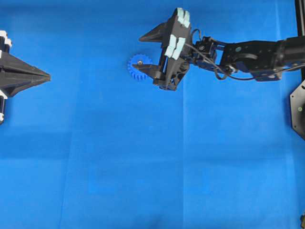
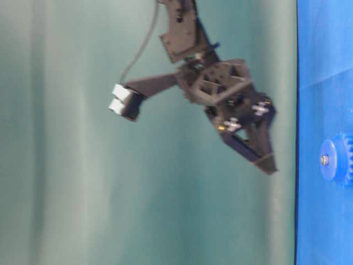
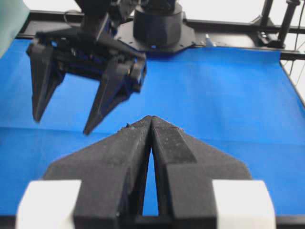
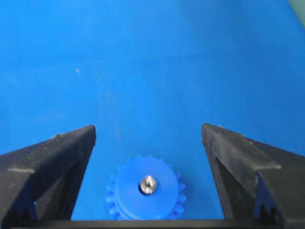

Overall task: Insert the shaft placed at a random location into the center hole of the small gear at another random location.
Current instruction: 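Open the right gripper and raise it off the inserted shaft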

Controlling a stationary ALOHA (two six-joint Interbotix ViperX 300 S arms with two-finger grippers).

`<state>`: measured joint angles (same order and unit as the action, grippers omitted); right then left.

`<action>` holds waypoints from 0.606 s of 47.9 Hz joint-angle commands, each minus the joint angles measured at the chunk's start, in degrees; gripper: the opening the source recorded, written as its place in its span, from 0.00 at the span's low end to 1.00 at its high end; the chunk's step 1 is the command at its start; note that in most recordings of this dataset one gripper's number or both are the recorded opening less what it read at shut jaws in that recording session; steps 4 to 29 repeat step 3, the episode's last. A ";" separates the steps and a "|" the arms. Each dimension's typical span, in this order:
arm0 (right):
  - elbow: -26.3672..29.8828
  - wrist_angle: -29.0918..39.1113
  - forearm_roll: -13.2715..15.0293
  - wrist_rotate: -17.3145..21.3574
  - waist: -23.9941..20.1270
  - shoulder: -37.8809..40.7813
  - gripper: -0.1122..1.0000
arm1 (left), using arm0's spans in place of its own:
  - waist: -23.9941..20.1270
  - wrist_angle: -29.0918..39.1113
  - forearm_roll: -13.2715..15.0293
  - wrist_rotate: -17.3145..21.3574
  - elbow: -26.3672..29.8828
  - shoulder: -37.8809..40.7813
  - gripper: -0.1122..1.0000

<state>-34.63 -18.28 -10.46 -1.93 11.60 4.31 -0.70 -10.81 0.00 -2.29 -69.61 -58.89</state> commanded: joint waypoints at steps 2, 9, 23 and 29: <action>0.97 1.05 0.26 -0.09 -0.09 -4.31 0.81 | -0.09 -0.26 -0.09 -0.09 0.53 0.26 0.10; 0.97 1.14 0.26 -0.09 -0.18 -4.75 0.81 | -0.09 -0.26 -0.09 -0.09 0.53 0.18 0.10; 0.97 1.14 0.26 -0.09 -0.18 -4.75 0.81 | -0.09 -0.26 -0.09 -0.09 0.53 0.18 0.10; 0.97 1.14 0.26 -0.09 -0.18 -4.75 0.81 | -0.09 -0.26 -0.09 -0.09 0.53 0.18 0.10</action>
